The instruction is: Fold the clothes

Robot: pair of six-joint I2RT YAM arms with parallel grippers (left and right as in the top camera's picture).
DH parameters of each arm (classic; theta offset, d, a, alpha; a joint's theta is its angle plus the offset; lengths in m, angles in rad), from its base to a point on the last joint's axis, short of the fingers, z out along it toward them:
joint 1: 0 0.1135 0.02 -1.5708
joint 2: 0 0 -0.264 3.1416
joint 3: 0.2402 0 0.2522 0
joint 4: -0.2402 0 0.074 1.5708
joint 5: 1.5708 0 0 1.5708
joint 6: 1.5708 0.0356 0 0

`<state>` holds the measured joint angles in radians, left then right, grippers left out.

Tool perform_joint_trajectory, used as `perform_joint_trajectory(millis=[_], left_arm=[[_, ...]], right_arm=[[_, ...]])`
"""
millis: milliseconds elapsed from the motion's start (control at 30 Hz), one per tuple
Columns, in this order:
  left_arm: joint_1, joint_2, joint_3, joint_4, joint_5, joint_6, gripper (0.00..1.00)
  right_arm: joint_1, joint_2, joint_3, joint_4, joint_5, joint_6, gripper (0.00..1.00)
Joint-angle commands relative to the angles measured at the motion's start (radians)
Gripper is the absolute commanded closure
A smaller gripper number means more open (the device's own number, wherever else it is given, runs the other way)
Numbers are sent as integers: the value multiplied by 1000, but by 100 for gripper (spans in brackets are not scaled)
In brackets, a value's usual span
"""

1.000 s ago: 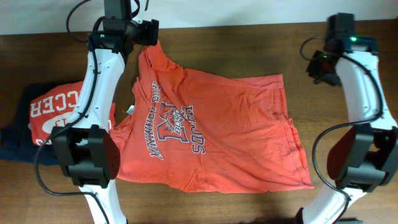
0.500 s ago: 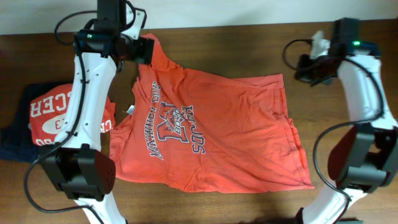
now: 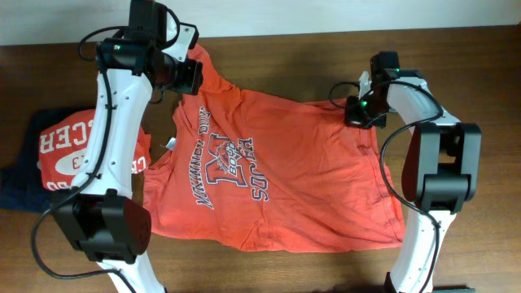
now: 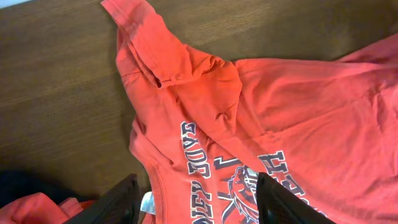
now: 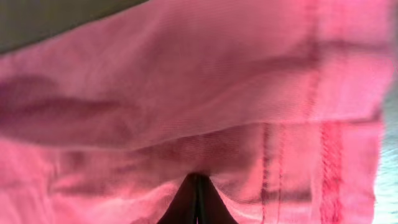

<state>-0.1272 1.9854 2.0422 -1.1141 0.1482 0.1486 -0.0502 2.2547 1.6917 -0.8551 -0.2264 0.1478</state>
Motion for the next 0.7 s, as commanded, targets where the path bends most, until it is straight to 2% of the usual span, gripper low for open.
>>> perform_joint_trajectory(millis=[0, 200, 367, 467, 533, 600, 667], left_arm=[[-2, -47, 9, -1, 17, -2, 41], [-2, -47, 9, -2, 17, -2, 41], [-2, -47, 9, -2, 17, -2, 40], [-2, -47, 9, -25, 16, -1, 40], [-1, -48, 9, -55, -6, -1, 39], [-1, -53, 10, -77, -29, 0, 35], [-1, -74, 10, -106, -40, 3, 34]], right_arm=[[-29, 73, -13, 78, 310, 101, 96], [-162, 73, -12, 221, 309, 131, 96], [-230, 73, -12, 314, 150, 120, 96], [-255, 55, 23, 262, 28, 95, 96], [-282, 13, 61, 187, -73, 80, 86], [-308, -38, 82, 132, -199, 14, 68], [-341, -122, 93, 70, -283, 2, 60]])
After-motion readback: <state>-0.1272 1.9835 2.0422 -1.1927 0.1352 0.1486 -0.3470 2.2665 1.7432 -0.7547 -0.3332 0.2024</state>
